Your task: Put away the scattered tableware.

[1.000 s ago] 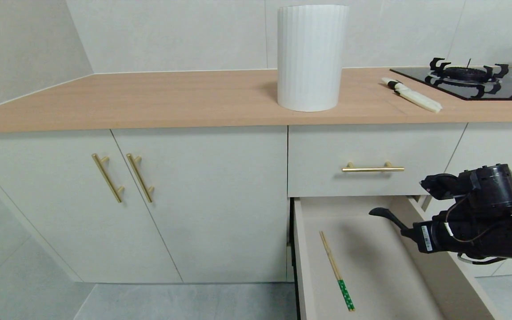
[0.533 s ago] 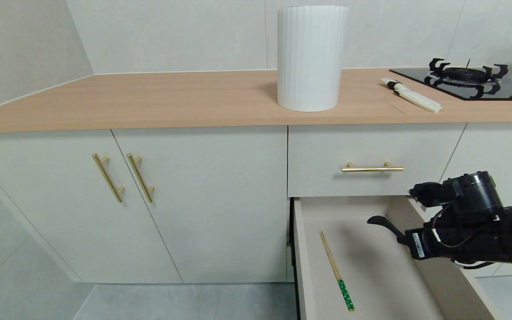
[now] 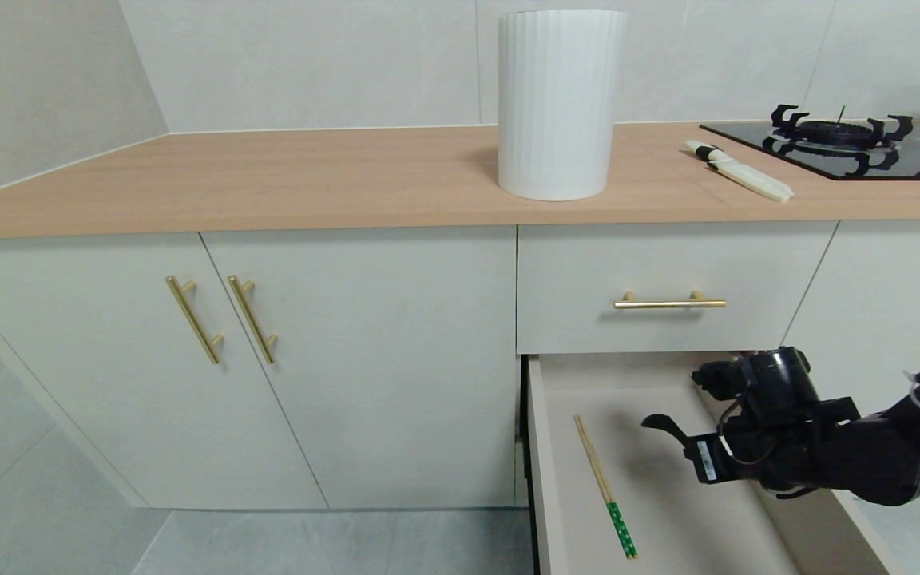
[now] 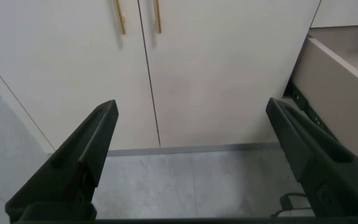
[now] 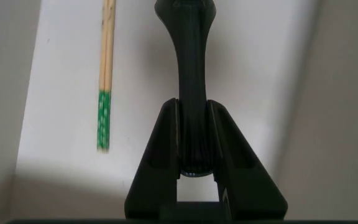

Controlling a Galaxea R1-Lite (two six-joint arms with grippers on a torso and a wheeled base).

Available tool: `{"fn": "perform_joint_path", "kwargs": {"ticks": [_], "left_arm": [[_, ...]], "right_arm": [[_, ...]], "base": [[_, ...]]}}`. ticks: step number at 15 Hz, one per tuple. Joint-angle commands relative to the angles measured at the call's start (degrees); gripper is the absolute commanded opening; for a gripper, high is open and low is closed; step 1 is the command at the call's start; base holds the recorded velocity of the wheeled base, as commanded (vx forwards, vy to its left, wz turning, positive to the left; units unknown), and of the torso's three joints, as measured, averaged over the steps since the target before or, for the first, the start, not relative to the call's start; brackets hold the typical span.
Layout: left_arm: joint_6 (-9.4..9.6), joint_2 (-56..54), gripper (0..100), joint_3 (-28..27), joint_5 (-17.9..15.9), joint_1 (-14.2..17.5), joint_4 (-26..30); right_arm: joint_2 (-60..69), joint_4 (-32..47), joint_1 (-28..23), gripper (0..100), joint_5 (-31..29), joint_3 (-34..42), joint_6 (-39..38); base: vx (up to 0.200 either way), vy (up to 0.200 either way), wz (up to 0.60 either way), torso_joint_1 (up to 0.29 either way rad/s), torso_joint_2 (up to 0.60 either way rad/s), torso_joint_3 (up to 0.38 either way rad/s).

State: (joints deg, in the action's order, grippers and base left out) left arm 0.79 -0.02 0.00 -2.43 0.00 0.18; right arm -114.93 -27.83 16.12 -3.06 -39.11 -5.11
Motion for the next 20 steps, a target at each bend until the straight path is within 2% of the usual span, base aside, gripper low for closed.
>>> {"fn": "perform_joint_path", "kwargs": {"ticks": [1,3,11,20], "left_arm": [[0.0,0.02,100,0.0,-0.04,0.0,-0.01],[0.0,0.02,100,0.0,-0.04,0.0,-0.01],[0.0,0.02,100,0.0,0.05,0.0,-0.01],[0.0,0.02,100,0.0,0.05,0.0,-0.01]], "right_arm": [[-7.67,-3.9,0.67,0,-0.02,-1.23,-3.86],[-11.28,-5.83,1.55,0,-0.98,-2.29,-6.67],[-17.52,-6.53,3.22,0,-2.92,-2.2,-6.67],[-18.84,-8.03,3.22,0,-4.24,-2.38,-6.58]], "base": [[0.0,0.0,0.0,0.0,0.0,0.0],[0.0,0.0,0.0,0.0,0.0,0.0],[0.0,0.0,0.0,0.0,0.0,0.0],[0.0,0.0,0.0,0.0,0.0,0.0]]}}
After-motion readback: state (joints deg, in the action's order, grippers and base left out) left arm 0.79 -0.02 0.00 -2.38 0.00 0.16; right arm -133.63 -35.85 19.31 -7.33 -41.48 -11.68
